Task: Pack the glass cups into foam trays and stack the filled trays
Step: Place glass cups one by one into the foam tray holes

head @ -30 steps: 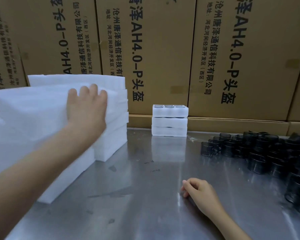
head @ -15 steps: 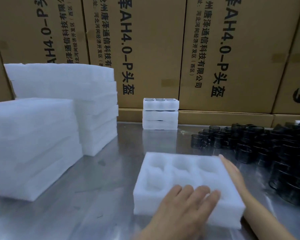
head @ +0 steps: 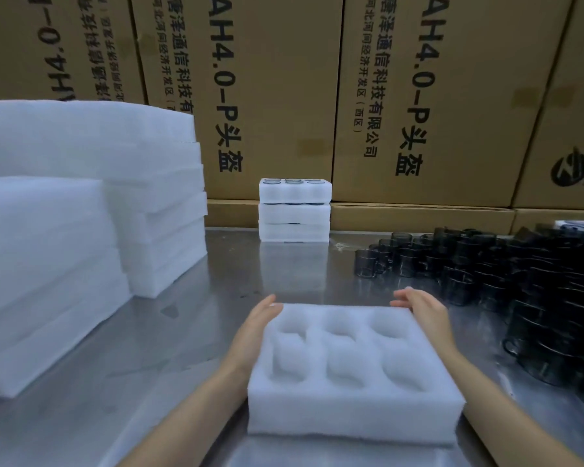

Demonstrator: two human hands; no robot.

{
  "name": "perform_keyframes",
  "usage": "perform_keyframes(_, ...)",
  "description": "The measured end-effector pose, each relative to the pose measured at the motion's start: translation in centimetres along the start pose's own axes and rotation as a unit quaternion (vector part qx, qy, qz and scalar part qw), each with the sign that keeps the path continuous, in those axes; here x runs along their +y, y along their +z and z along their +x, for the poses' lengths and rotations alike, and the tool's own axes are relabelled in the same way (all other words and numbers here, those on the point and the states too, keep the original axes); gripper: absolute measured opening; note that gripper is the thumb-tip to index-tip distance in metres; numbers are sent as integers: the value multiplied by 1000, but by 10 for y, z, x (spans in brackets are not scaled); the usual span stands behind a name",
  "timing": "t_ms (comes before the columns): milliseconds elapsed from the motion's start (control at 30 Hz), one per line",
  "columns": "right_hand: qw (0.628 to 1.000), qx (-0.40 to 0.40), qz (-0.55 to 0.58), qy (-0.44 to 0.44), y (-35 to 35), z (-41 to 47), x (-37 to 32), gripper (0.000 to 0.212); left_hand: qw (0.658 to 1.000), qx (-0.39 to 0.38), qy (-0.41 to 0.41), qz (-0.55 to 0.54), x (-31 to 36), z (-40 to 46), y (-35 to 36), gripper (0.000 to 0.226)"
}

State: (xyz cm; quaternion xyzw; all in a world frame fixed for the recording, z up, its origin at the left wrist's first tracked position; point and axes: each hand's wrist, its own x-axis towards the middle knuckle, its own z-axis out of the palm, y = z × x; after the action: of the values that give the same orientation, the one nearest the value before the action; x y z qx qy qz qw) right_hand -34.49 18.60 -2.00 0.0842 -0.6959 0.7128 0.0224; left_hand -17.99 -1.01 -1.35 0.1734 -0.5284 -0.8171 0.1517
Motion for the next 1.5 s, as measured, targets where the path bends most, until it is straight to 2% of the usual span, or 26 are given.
perform_keyframes(133,999,18,-48,-12,3,22,4,14,993,48,57,95,1,17,6,38)
perform_keyframes(267,992,-3,-127,-17,3,53,15,9,990,64,86,95,5,24,8,35)
perform_keyframes(467,980,-55,-189,-20,6,92,25,36,989,59,103,83,-1,33,5,35)
perform_keyframes(633,975,-100,-200,-10,12,109,23,47,989,49,107,91,-4,36,5,34)
perform_keyframes(867,971,-140,-192,23,11,115,19,42,987,51,102,115,-4,35,7,34)
perform_keyframes(1067,959,-175,-217,53,15,113,10,53,986,56,103,121,-6,33,9,31)
perform_keyframes(1300,961,-155,-224,54,24,112,11,46,985,55,106,123,-6,33,9,31)
perform_keyframes(1433,958,-170,-223,53,24,112,9,49,984,58,109,128,-7,33,10,33)
perform_keyframes(1500,955,-175,-233,51,25,111,8,43,985,57,108,119,-7,33,10,33)
